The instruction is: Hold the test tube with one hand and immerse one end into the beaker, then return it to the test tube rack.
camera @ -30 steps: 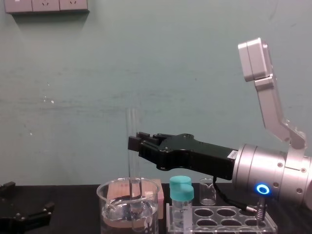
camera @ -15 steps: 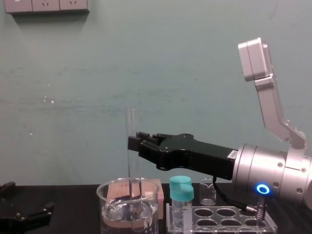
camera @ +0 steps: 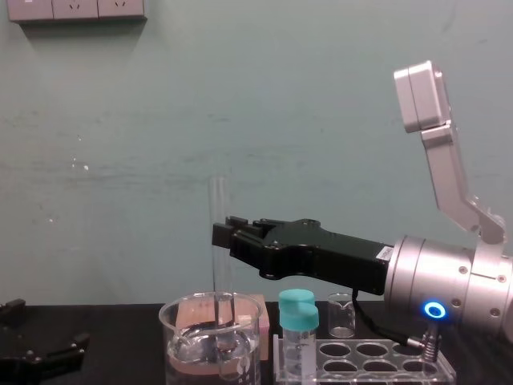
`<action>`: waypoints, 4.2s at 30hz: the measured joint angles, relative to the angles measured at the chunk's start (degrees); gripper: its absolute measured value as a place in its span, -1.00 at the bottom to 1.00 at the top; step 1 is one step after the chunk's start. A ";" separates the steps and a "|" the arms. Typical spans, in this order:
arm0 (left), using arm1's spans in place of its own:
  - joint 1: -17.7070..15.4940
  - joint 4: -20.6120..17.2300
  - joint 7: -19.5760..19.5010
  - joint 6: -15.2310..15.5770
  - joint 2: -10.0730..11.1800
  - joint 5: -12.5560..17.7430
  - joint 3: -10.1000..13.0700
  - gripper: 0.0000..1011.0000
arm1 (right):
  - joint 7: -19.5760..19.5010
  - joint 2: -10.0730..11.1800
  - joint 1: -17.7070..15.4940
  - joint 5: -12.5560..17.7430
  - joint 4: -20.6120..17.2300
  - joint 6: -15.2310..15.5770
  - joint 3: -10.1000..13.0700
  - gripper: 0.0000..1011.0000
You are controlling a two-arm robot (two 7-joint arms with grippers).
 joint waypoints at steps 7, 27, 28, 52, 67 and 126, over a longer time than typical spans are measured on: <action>0.00 0.00 0.00 0.00 0.00 0.00 0.00 0.98 | -0.01 0.14 -0.15 0.00 -0.31 0.09 0.01 -0.57; 0.00 0.00 0.00 0.00 0.00 0.00 0.00 0.98 | -0.03 0.32 -0.45 0.06 -0.80 0.19 -0.16 -0.57; 0.00 0.00 0.00 0.00 0.00 0.00 0.00 0.98 | -0.04 0.33 -0.45 0.06 -0.82 0.20 -0.16 -0.57; 0.00 0.00 0.00 0.00 0.00 0.00 0.00 0.98 | -0.16 0.43 -0.56 0.27 -1.09 0.41 -0.18 -0.57; 0.00 0.00 0.00 0.00 0.00 0.00 0.00 0.98 | -0.16 0.53 -0.66 0.34 -1.27 0.41 -0.16 -0.57; 0.00 0.00 0.00 0.00 0.00 0.00 0.00 0.98 | -0.17 0.55 -0.47 0.51 -1.57 0.29 0.01 -0.57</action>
